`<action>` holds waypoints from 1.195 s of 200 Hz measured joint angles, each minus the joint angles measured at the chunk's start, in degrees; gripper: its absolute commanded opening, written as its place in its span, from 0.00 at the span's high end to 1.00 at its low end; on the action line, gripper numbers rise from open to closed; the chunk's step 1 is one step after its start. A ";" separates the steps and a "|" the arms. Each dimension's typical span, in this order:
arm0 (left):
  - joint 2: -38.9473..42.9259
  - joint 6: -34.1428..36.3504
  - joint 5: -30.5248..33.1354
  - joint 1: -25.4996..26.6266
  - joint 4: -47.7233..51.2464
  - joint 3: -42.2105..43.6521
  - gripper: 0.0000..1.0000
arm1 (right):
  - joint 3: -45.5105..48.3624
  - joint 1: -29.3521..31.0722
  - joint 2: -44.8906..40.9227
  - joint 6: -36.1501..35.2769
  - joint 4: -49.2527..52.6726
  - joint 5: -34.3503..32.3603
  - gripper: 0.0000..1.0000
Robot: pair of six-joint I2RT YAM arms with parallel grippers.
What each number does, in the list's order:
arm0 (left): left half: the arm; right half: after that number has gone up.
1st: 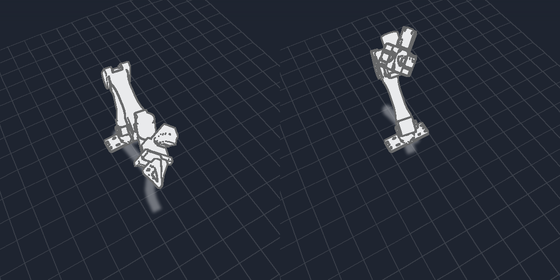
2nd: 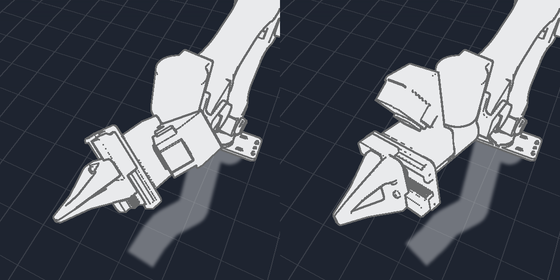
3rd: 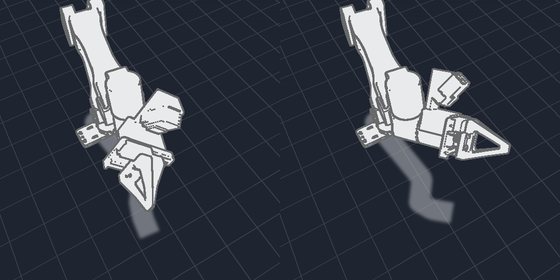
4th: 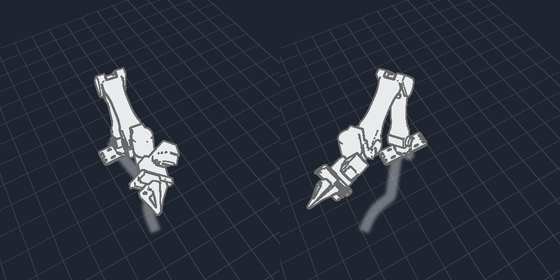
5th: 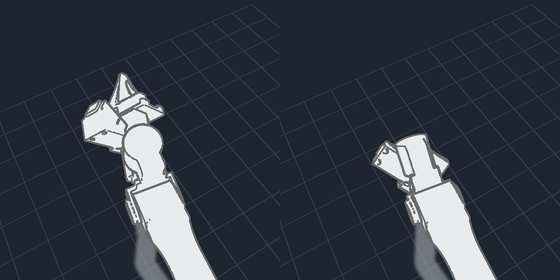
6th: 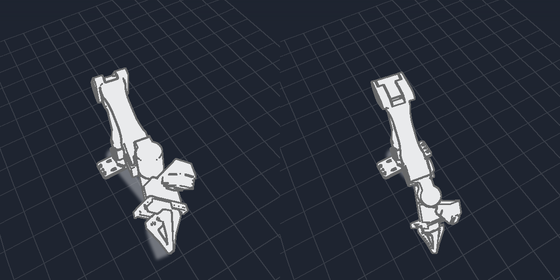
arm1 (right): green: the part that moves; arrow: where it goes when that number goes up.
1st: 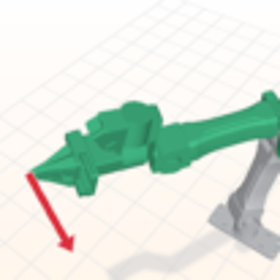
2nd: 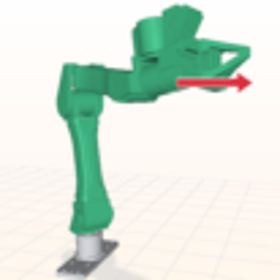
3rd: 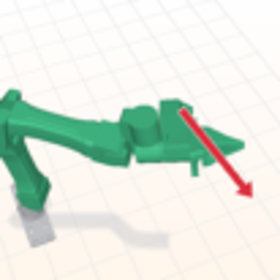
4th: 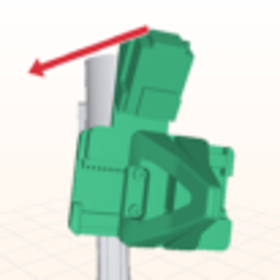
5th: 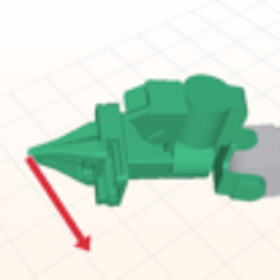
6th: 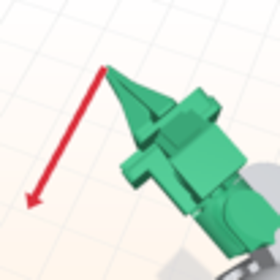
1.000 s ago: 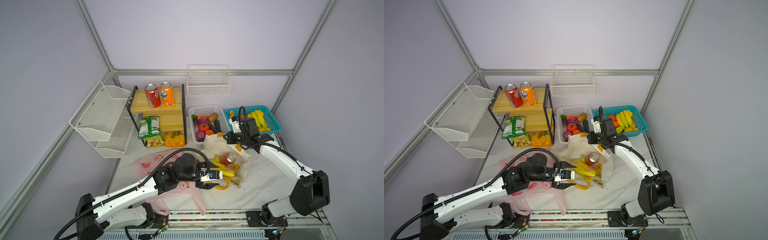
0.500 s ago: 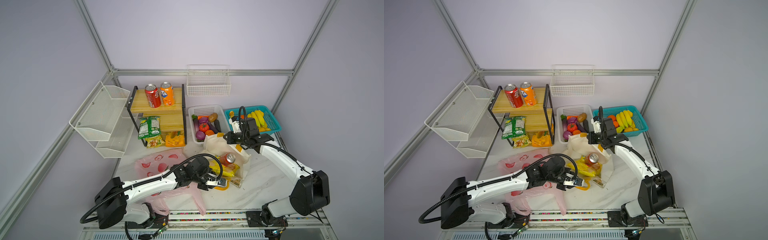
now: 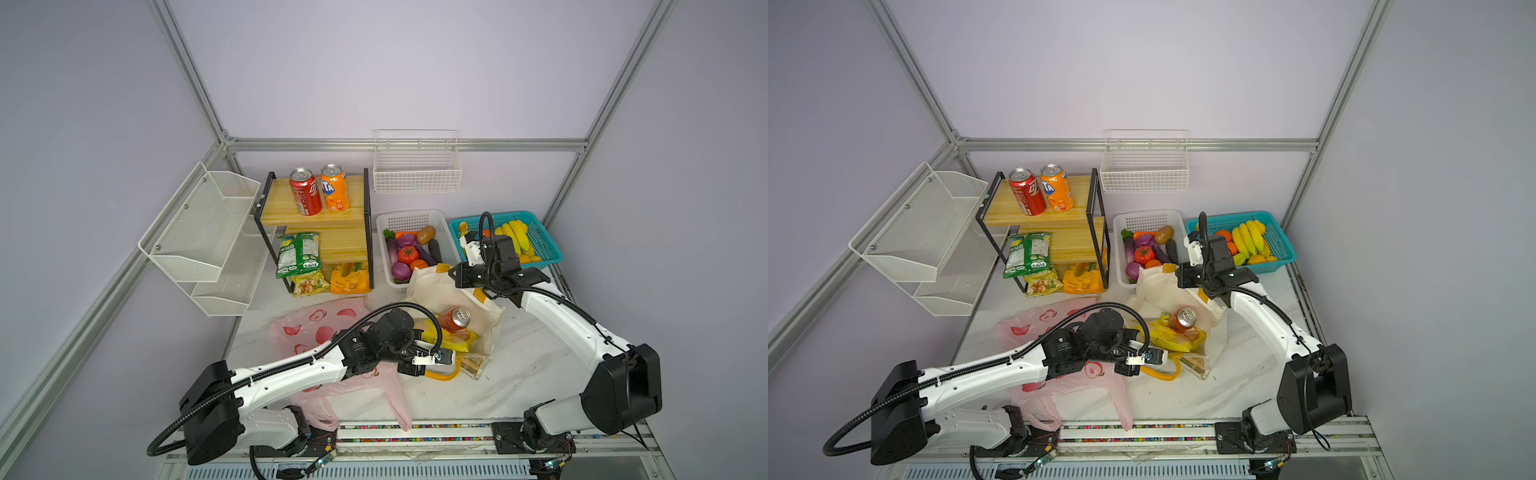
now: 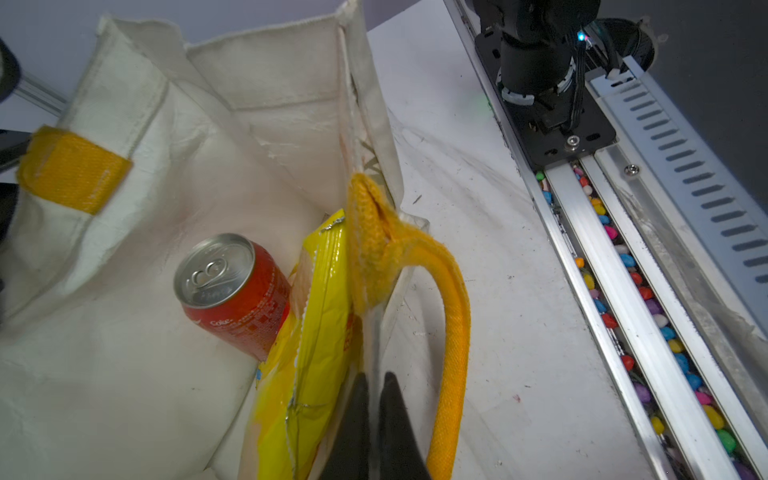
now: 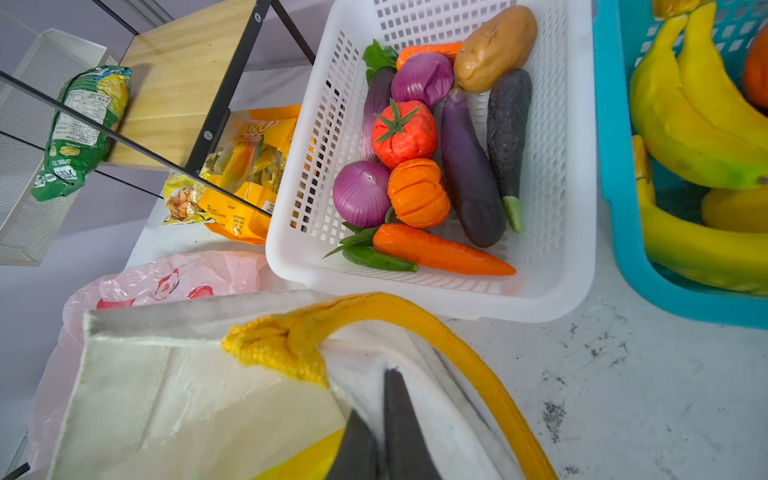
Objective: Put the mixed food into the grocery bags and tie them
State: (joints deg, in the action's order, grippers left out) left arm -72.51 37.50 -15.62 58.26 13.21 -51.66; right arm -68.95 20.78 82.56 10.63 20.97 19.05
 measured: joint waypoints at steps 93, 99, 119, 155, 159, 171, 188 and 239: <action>8.92 -5.64 5.84 -0.63 -4.22 0.94 1.00 | 0.44 1.90 -0.59 -0.17 0.76 -0.02 0.95; 9.88 -6.10 6.01 -0.92 -4.61 1.51 1.00 | 0.42 1.90 -0.59 -0.24 0.83 -0.09 0.95; 12.90 -7.89 6.27 -1.84 -6.16 3.48 1.00 | 0.11 2.01 -0.48 -0.44 1.16 -0.15 0.95; 13.14 -10.56 6.56 -2.01 -8.74 5.29 1.00 | -1.64 5.25 0.42 -0.83 1.16 -1.18 0.95; 12.76 -11.08 6.62 -2.01 -9.25 5.46 1.00 | -1.86 6.03 0.57 -0.87 1.14 -1.38 0.95; 11.45 -12.76 6.95 -2.01 -11.13 5.81 1.00 | -2.60 8.31 0.92 -1.05 1.09 -1.75 0.95; 9.31 -15.17 7.82 -2.12 -14.01 5.92 1.00 | -3.54 11.23 1.27 -1.57 0.68 -2.16 0.95; 6.62 -20.44 12.61 -3.23 -19.34 6.47 1.00 | -3.67 12.63 1.29 -3.28 0.52 -2.89 0.95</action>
State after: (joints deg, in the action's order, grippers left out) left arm -65.89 17.06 -3.01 55.02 -6.13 -45.19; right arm -72.62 33.41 83.85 7.35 21.50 16.16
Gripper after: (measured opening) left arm 0.048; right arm 0.078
